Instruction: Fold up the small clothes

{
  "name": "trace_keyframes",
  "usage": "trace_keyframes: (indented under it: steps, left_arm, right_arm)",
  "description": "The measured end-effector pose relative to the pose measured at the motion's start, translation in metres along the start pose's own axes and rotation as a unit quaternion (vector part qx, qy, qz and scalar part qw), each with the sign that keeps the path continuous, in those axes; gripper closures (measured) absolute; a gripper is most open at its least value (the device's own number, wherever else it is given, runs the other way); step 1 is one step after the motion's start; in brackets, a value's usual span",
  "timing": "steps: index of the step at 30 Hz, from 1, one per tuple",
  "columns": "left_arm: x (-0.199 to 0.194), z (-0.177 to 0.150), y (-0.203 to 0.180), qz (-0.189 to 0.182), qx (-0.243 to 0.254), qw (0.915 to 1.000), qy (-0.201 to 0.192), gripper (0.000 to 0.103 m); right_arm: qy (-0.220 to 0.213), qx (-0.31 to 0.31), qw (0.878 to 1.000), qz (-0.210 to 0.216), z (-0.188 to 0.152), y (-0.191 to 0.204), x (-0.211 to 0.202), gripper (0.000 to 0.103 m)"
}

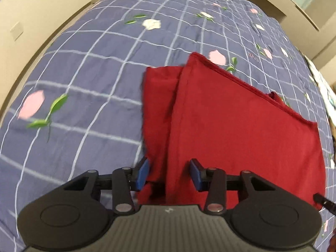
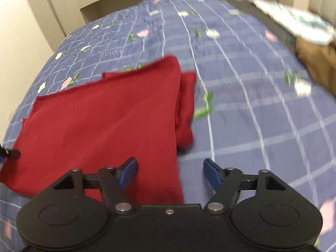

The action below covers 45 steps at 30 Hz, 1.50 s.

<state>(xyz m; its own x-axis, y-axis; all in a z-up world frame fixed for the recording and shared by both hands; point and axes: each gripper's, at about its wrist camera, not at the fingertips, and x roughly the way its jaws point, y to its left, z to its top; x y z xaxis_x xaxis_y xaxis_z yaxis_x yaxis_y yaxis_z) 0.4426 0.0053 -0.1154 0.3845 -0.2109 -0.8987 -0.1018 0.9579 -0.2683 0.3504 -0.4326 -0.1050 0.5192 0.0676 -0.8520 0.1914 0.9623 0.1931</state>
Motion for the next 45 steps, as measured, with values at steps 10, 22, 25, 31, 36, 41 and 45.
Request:
trace_keyframes:
  steps: [10,22,25,31,36,41,45]
  left_arm:
    - [-0.02,-0.012,0.032,-0.057,-0.022,0.9976,0.031,0.063]
    - [-0.027,-0.026,0.044,-0.071,-0.009,0.9965,0.043,0.099]
    - [-0.014,-0.029,0.045,-0.06,-0.021,0.9966,0.052,0.098]
    - [-0.02,-0.029,0.038,-0.06,-0.015,0.9966,0.054,0.072]
    - [-0.029,-0.029,0.042,-0.057,-0.029,0.9971,0.041,0.025]
    - [-0.02,-0.033,0.047,-0.051,-0.065,0.9952,0.053,0.024]
    - [-0.012,-0.041,0.05,-0.049,-0.09,0.9917,0.078,0.064]
  right_arm:
    - [0.016,0.065,0.998,0.018,-0.008,-0.007,-0.001,0.04]
    - [0.026,0.021,0.999,0.026,-0.006,0.004,-0.01,0.089]
    - [0.037,0.027,0.999,0.015,-0.01,0.0,0.0,0.089]
    - [0.036,0.022,0.999,0.008,-0.011,0.003,-0.003,0.074]
    - [0.02,0.025,0.999,0.007,-0.018,0.005,-0.014,0.044]
    - [0.009,0.045,0.999,0.001,-0.024,0.005,-0.013,0.028]
    - [0.006,0.052,0.999,-0.009,-0.02,0.005,-0.007,0.033]
